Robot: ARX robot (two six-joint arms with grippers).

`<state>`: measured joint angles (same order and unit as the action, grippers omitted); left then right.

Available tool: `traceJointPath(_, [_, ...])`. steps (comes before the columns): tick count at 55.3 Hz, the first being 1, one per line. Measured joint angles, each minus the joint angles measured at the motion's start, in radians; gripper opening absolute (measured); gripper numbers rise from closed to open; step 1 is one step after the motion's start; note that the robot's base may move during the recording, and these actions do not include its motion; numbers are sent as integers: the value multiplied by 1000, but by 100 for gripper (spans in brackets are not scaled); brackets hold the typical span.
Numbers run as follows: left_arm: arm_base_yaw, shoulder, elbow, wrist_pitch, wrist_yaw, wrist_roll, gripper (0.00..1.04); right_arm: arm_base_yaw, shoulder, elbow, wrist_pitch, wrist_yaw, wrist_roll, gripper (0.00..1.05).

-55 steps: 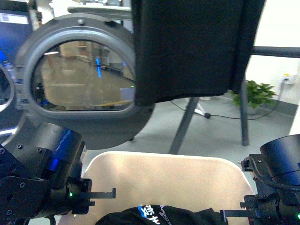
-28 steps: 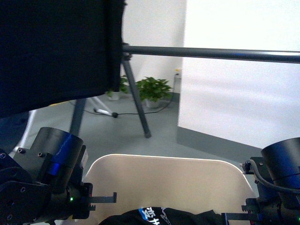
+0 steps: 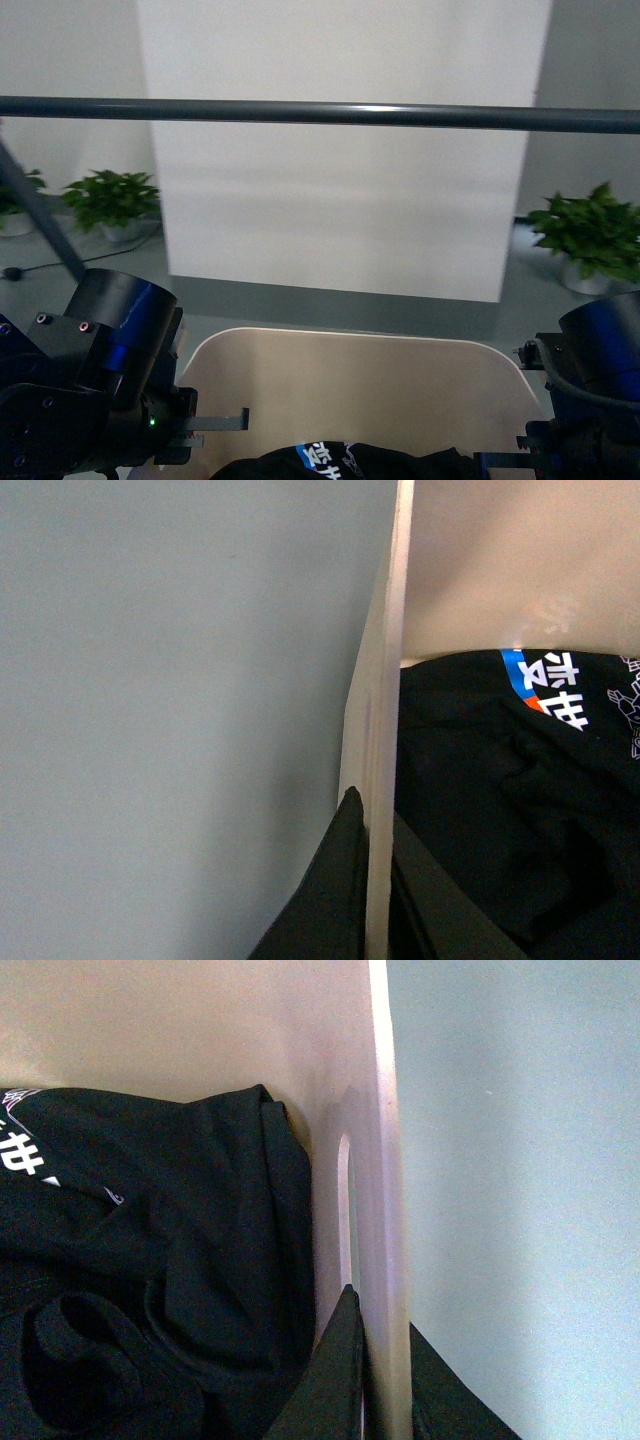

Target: Move hamper under clothes hanger

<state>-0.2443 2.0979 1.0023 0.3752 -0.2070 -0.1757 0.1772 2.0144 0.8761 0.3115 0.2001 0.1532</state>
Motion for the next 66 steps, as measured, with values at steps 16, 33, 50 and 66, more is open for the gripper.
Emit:
traceJointPath(16, [-28, 0, 2, 0, 25, 0, 4, -23, -1, -2, 0, 28, 0, 3])
traceJointPath(33, [5, 0, 1, 0, -5, 0, 4, 4, -1, -2, 0, -6, -1, 3])
traceJointPath(50, [3, 0, 1, 0, 1, 0, 4, 6, 0, -2, 0, 1, 0, 3])
traceJointPath(66, [8, 0, 5, -31, -13, -39, 4, -5, 24, -12, 137, 10, 115, 3])
